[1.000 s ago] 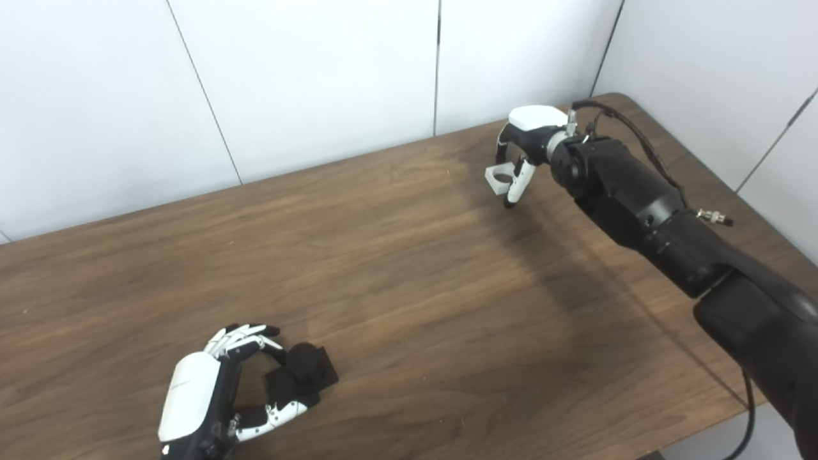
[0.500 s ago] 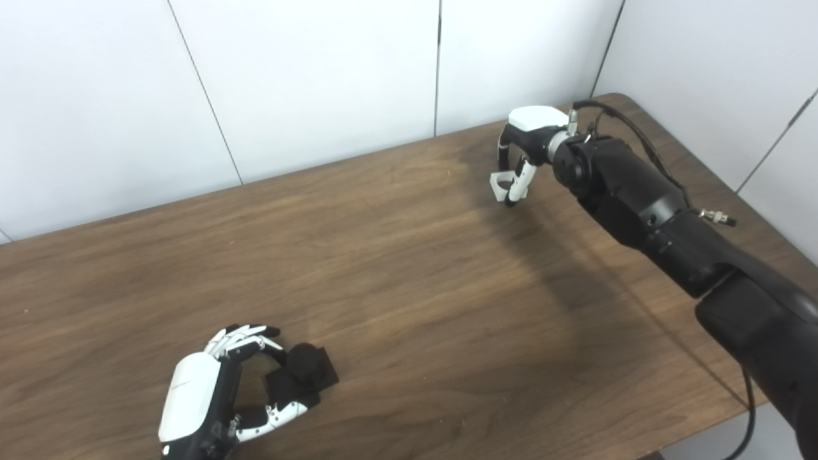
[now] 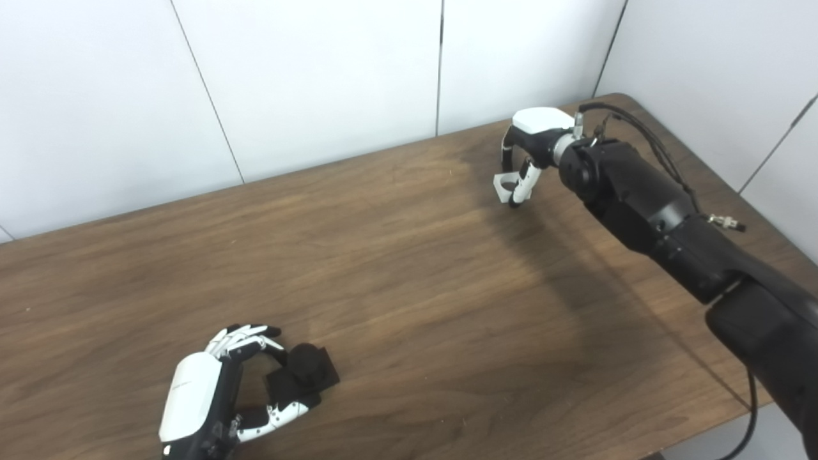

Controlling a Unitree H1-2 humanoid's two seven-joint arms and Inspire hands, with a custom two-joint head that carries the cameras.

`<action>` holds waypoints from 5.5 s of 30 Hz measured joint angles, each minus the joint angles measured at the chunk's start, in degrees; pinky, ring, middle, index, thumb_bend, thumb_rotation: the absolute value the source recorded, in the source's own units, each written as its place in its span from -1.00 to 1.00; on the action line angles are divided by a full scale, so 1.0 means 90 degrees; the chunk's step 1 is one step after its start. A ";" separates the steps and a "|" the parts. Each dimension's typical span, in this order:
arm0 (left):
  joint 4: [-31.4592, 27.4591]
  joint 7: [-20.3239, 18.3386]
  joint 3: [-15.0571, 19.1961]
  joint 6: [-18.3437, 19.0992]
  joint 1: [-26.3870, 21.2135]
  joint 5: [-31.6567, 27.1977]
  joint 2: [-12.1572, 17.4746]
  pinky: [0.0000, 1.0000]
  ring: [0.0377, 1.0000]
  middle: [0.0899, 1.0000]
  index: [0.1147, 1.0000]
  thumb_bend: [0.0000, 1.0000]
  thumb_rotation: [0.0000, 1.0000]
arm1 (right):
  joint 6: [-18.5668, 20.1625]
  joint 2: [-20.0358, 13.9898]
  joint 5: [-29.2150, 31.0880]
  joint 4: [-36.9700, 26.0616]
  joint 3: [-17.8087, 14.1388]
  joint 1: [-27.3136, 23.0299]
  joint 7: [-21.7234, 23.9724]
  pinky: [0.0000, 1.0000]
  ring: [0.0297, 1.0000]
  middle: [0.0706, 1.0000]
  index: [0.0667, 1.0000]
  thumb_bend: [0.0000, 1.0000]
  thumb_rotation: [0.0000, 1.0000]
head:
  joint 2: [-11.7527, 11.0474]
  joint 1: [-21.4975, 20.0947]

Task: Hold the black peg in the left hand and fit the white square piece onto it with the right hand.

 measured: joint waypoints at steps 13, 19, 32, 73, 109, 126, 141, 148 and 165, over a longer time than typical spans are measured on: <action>-0.0016 0.0032 -0.0077 0.0146 0.0003 0.0116 -0.0082 0.81 0.61 0.46 -0.16 0.04 -0.91 | -0.0583 0.0180 -0.0036 -0.1740 0.0001 0.0273 0.0321 0.98 0.85 0.62 -0.11 0.05 -0.73 | 0.0059 0.0507; -0.0024 0.0040 -0.0123 0.0208 -0.0001 0.0145 -0.0127 0.83 0.62 0.47 -0.16 0.04 -0.91 | -0.0637 0.0314 -0.0033 -0.2547 -0.0001 0.0349 0.0844 1.00 0.87 0.61 -0.11 0.05 -0.73 | 0.0078 0.0907; -0.0022 0.0094 -0.0413 0.0497 -0.0032 0.0513 -0.0401 0.87 0.68 0.52 -0.16 0.04 -0.90 | -0.0890 0.0634 0.0155 -0.3752 -0.0102 0.0618 0.1459 1.00 0.87 0.62 -0.11 0.05 -0.73 | 0.0127 0.2128; 0.0191 0.0291 -0.0803 0.0746 -0.0226 0.0755 -0.0580 0.88 0.70 0.53 -0.16 0.05 -0.90 | -0.1272 0.1885 0.0176 -0.5135 -0.0013 0.0597 0.2566 0.95 0.85 0.58 -0.11 0.05 -0.73 | 0.0185 0.2529; 0.0210 0.0317 -0.0838 0.0815 -0.0268 0.0760 -0.0633 0.87 0.67 0.52 -0.16 0.04 -0.90 | -0.1459 0.1967 0.0190 -0.5039 0.0091 0.0758 0.2935 1.00 0.88 0.61 -0.11 0.05 -0.74 | 0.0215 0.2520; 0.0224 0.0339 -0.0861 0.0828 -0.0285 0.0801 -0.0639 0.86 0.66 0.51 -0.16 0.05 -0.90 | -0.1460 0.2012 -0.0026 -0.4983 0.0162 0.0901 0.2954 1.00 0.90 0.62 -0.11 0.05 -0.73 | 0.0244 0.2520; 0.0232 0.0334 -0.0865 0.0833 -0.0296 0.0803 -0.0645 0.86 0.67 0.52 -0.16 0.04 -0.90 | -0.1460 0.2104 -0.0055 -0.4906 0.0196 0.0920 0.2945 1.00 0.92 0.63 -0.11 0.05 -0.73 | 0.0244 0.2471; 0.0240 0.0333 -0.0871 0.0840 -0.0308 0.0802 -0.0658 0.87 0.67 0.52 -0.16 0.04 -0.90 | -0.1471 0.2115 -0.0069 -0.4829 0.0195 0.0918 0.2910 1.00 0.90 0.63 -0.11 0.05 -0.73 | 0.0234 0.2451; 0.0241 0.0318 -0.0899 0.0940 -0.0318 0.0799 -0.0678 0.88 0.68 0.52 -0.16 0.04 -0.90 | -0.1623 0.2178 -0.0151 -0.4586 0.0208 0.0907 0.2770 1.00 0.88 0.61 -0.11 0.05 -0.73 | 0.0244 0.2490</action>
